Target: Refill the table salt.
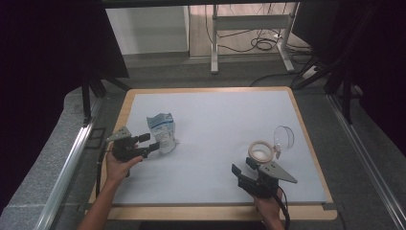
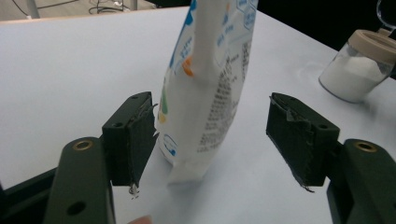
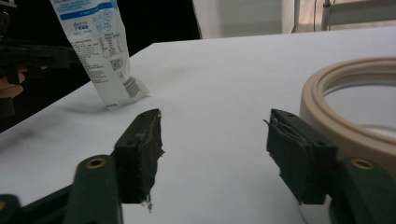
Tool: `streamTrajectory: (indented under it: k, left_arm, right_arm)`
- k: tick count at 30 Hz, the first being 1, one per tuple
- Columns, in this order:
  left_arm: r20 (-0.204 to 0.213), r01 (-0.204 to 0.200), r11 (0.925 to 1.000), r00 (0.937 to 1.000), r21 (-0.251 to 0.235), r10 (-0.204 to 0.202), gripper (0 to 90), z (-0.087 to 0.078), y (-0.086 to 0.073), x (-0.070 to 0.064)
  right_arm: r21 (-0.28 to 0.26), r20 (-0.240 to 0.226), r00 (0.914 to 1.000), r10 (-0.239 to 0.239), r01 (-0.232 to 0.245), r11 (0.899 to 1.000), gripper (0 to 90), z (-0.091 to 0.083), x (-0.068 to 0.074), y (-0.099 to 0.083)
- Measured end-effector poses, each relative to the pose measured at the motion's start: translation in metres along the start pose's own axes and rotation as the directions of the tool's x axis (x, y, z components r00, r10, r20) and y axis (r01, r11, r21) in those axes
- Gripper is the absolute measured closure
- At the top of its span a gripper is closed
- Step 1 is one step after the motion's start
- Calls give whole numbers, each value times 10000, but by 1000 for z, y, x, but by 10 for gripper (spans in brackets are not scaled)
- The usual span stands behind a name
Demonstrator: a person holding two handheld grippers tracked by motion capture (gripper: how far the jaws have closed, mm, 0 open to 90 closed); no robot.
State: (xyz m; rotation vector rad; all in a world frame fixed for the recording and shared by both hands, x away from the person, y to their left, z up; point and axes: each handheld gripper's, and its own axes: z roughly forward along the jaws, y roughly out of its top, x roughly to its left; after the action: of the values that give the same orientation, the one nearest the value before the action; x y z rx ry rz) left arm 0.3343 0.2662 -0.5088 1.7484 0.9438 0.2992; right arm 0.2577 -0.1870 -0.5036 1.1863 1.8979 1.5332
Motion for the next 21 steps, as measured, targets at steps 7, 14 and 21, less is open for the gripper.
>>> streamTrajectory:
  k: [7, 14, 21]
  left_arm:
    - [-122, 22, 9997, 9999, 230, -19, 327, -5, -16, -11]
    - [-167, -37, 9989, 9999, 464, 44, 327, -3, -27, -19]
    - [-91, 62, 9984, 9999, 566, -57, 330, -5, -31, -24]
  right_arm:
    - [-261, -164, 9995, -263, 259, 9993, 649, -18, -7, 8]
    - [-558, -15, 9999, -138, 137, 9983, 654, -26, -15, 12]
    - [-510, -16, 9999, -165, 164, 9986, 643, -25, -16, 12]
